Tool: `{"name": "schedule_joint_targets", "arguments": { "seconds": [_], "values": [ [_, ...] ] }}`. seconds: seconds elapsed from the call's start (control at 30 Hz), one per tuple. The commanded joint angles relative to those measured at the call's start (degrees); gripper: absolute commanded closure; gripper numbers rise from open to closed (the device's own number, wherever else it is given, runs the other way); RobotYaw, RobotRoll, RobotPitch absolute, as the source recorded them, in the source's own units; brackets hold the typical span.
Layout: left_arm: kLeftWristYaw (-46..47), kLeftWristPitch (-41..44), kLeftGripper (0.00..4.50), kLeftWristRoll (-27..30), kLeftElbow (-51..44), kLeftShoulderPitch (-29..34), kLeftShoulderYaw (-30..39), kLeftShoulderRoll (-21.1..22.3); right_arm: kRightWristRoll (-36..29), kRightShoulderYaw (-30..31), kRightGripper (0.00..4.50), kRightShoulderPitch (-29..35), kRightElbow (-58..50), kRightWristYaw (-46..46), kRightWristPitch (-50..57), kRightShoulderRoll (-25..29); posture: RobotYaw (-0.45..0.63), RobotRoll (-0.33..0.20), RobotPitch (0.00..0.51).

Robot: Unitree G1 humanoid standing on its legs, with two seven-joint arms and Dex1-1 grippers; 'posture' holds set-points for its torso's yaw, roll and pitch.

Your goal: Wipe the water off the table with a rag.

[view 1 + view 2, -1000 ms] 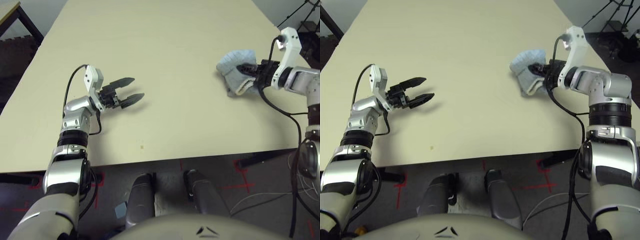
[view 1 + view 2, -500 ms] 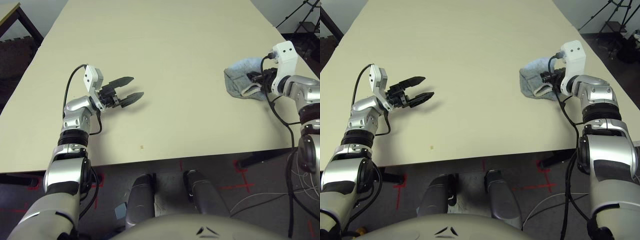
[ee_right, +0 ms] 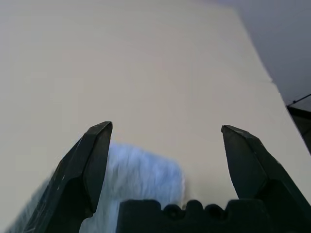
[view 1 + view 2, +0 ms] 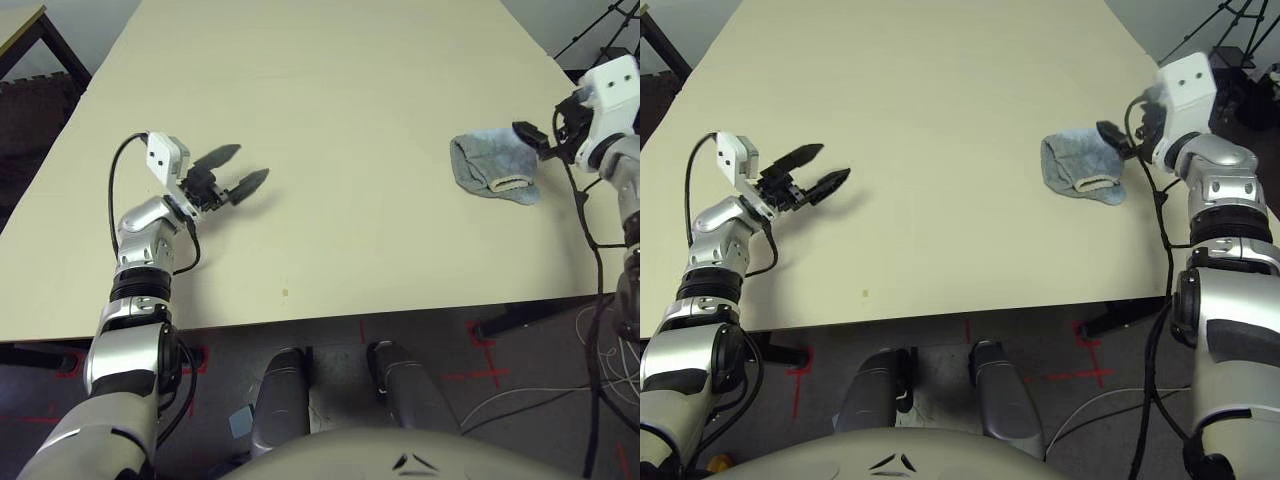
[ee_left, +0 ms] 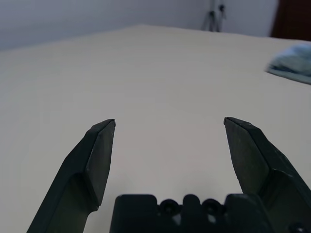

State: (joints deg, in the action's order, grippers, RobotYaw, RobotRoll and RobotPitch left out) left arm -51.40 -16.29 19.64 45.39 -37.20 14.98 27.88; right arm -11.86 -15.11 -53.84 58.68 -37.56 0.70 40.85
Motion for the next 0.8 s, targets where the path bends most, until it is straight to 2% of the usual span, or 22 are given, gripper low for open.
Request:
{"name": "schedule_joint_targets", "arguments": {
  "seconds": [0.03,0.23,0.47,0.77,0.8],
  "values": [
    [10.5,-2.6,0.00,-3.6,-0.6,1.5,1.5,0.1,-3.8,-4.4,0.02,0.6,-0.3,1.4,-1.5,-0.8,-0.10,0.000,0.143],
    [27.0,-3.4,0.00,-7.3,1.3,1.9,3.7,1.0,-5.5,-6.3,0.02,3.5,-2.1,1.1,-3.5,-2.7,-0.09,0.000,0.186],
    [40.4,-3.9,0.00,-9.8,2.0,3.1,5.4,0.8,-7.2,-7.2,0.02,6.2,-3.2,0.2,-3.5,-3.9,-0.09,0.000,0.196],
    [44.0,-5.1,0.00,-10.4,5.0,2.8,5.6,1.5,-7.8,-7.0,0.02,6.0,-2.3,0.4,-3.9,-4.4,-0.08,0.000,0.176],
    [43.9,-5.4,0.00,-10.3,5.2,3.0,5.7,1.5,-7.9,-7.1,0.02,6.4,-2.5,0.4,-4.1,-4.6,-0.07,0.000,0.140]
  ]
}}
